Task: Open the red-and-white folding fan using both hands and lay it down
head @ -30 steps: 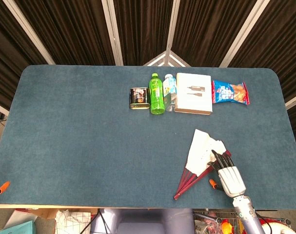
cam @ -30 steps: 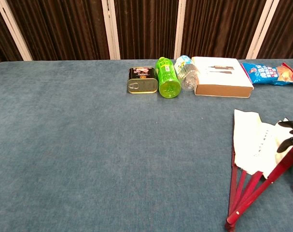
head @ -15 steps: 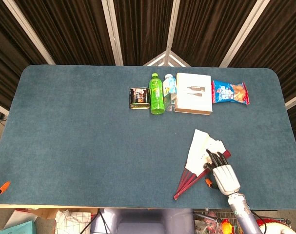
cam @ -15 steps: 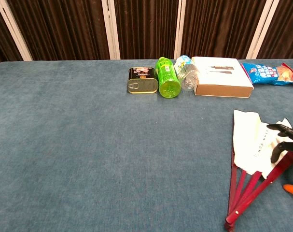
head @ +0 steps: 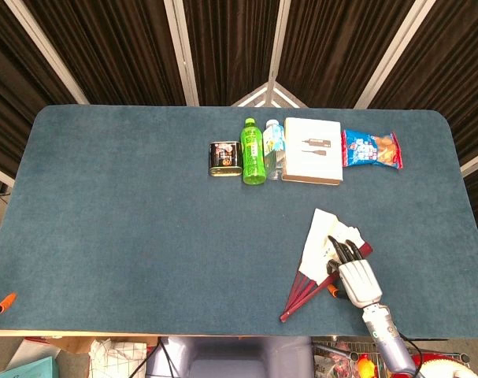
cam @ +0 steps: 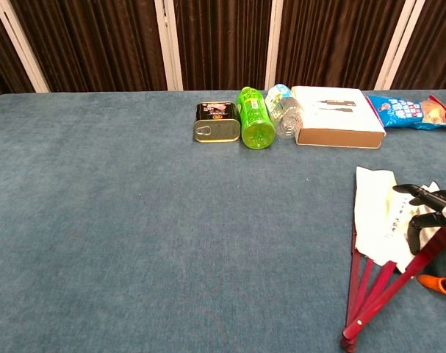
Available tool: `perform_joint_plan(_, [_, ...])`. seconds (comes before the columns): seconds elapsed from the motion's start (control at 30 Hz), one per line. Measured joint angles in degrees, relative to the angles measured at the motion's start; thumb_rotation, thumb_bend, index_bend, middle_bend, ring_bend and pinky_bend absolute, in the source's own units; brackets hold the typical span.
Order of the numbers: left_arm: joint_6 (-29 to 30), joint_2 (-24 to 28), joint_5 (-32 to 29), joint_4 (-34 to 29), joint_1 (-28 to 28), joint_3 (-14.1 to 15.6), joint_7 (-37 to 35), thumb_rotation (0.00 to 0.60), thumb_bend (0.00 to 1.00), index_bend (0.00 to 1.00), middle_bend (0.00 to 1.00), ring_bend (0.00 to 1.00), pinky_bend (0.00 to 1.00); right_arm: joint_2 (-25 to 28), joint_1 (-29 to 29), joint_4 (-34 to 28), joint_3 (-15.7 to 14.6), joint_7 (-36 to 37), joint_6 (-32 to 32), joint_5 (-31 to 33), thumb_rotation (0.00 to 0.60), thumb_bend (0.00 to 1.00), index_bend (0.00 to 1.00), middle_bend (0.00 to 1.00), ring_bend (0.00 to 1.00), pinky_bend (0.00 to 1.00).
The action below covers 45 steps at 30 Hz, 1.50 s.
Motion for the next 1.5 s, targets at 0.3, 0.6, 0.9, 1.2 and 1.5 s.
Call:
perform_joint_plan(0.3, [-0.20,0.02,0.29,-0.13,-0.05,0.23,0.14,0.600,0.19,0.08,0.00,0.00,0.00,1.88,0.37,-0.86,1.23,2.52,1.50,0.66,0.600,0.43,0.56,0.06,0.16,0.11])
perform_joint_plan(0.6, [-0.05,-0.01,0.62,-0.26,0.06,0.45,0.45,0.600,0.19,0.08,0.00,0.00,0.00,4.63,0.90,-4.06,1.84,4.15,1.62,1.24,0.600,0.45,0.60,0.08,0.17,0.11])
perform_joint_plan(0.9, [0.01,0.13,0.55,-0.27,0.11,0.40,0.25,0.600,0.19,0.08,0.00,0.00,0.00,4.70,1.42,-3.68,1.62,4.66,1.02,1.32,0.600,0.45,0.73,0.12,0.21,0.14])
perform_joint_plan(1.2, [-0.40,0.18,0.43,-0.20,-0.10,0.33,0.16,0.600,0.19,0.08,0.00,0.00,0.00,5.69,3.24,-3.92,2.30,7.11,3.01,-0.48,0.600,0.45,0.82,0.14,0.22,0.14])
perform_joint_plan(1.5, [-1.94,-0.20,2.51,1.19,-1.35,0.57,-0.32,0.600,0.19,0.08,0.00,0.00,0.00,9.49,6.83,-8.45,4.50,7.36,1.30,-0.61,0.600,0.45,0.85,0.14,0.22,0.14])
